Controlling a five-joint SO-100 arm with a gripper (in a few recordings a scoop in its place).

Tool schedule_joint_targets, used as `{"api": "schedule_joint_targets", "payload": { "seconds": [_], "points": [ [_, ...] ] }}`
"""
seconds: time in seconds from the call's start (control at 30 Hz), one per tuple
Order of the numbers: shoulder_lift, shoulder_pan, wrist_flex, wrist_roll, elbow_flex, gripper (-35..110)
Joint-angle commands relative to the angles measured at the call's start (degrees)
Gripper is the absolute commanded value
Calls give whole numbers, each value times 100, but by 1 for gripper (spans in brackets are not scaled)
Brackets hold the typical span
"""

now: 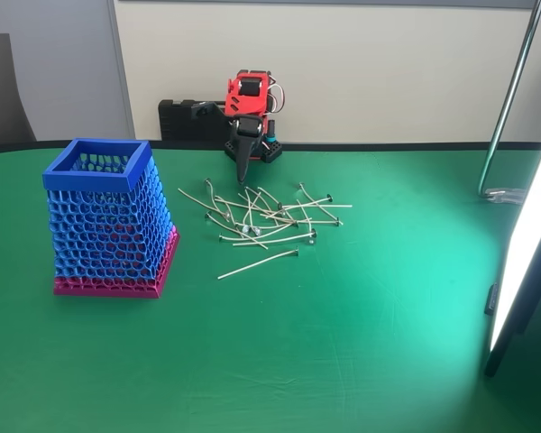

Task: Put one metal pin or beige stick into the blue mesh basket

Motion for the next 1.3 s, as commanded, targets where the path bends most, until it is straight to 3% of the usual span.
{"api": "schedule_joint_targets", "payload": {
  "seconds": [0.0, 0.2, 0.57, 1.07, 1.27],
  "points": [
    [53, 9, 132, -888, 18, 4],
    [53, -18, 220, -1239, 18, 3],
    [53, -290, 835, -2944, 18, 1],
    [44, -914, 2610, -6267, 18, 1],
    [44, -914, 2804, -6530, 18, 2]
  ]
}}
